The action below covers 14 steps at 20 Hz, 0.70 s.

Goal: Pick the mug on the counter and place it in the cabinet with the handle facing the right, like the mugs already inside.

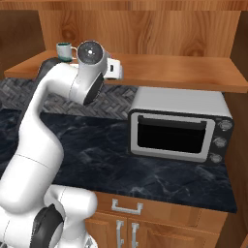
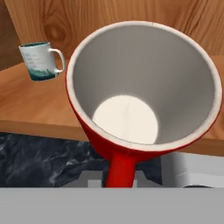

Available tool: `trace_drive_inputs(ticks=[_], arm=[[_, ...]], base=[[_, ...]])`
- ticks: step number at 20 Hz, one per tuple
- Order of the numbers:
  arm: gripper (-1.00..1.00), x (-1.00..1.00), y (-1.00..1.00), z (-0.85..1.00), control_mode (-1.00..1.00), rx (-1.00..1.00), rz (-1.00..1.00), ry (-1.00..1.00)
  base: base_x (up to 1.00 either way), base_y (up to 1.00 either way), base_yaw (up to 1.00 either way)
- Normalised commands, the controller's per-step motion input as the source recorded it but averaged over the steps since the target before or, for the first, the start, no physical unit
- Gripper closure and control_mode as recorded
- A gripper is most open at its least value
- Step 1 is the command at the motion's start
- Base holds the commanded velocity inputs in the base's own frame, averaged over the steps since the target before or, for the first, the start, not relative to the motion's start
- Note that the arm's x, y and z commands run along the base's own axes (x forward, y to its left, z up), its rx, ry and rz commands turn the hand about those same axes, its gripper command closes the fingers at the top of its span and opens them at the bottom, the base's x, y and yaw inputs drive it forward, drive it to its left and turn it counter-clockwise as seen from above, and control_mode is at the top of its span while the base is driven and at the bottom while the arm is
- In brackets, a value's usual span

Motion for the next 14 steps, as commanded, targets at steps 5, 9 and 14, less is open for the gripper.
trace_drive_inputs(ticks=[5, 9, 14], arm=[[1.00, 0.03, 0.00, -0.01, -1.00, -0.03, 0.01, 0.00], [1.00, 0.00, 0.00, 0.00, -1.00, -0.15, 0.00, 0.00], [1.00, 0.06, 0.00, -0.04, -1.00, -0.17, 0.00, 0.00]], base=[[0.00, 0.00, 0.00], [0.00, 0.00, 0.00], [0.00, 0.00, 0.00]])
